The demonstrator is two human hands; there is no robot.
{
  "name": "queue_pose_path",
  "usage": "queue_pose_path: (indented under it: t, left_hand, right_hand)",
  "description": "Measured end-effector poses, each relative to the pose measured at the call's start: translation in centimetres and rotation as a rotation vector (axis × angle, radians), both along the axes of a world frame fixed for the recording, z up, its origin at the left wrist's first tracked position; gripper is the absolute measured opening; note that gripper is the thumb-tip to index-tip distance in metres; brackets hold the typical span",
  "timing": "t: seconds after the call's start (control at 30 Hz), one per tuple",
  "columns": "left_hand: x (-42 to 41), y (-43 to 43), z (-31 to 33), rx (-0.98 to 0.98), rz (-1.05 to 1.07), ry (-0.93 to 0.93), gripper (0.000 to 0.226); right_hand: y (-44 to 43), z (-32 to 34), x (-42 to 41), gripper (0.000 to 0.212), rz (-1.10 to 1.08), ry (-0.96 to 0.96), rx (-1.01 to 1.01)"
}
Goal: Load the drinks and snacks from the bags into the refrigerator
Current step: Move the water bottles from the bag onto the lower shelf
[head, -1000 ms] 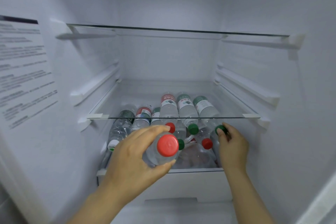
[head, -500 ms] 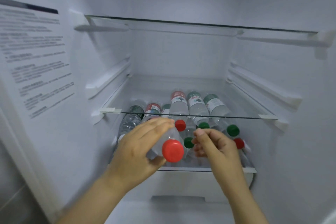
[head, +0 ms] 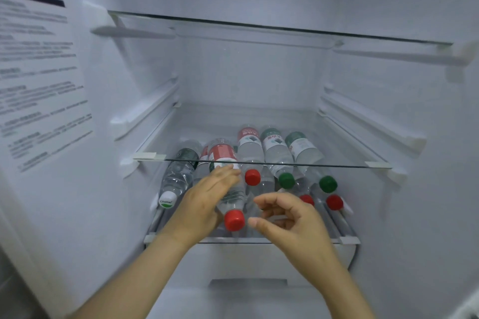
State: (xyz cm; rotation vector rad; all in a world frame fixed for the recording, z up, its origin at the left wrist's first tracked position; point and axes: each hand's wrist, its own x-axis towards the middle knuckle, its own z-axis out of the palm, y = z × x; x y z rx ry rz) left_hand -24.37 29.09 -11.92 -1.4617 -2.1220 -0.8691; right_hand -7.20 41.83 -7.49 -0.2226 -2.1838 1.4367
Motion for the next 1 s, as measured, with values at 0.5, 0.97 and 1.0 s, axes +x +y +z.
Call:
queue_pose_path:
  t: [0.5,0.97,1.0]
  left_hand:
    - [-1.2,-0.6,-0.6,0.054,0.048,-0.111,0.088]
    - [0.1,-1.9,-0.4,0.053,0.105,-0.247,0.083]
    - [0.2,-1.9,-0.4,0.055,0.109,-0.245,0.081]
  right_hand:
    - [-1.9,-2.6,-4.4,0.023,0.021,0.051,0.162]
    - [-1.2,-2.4,-5.4,0.017,0.021,0.047,0.236]
    - [-1.1,-2.3,-5.4,0.017,0.024,0.049,0.235]
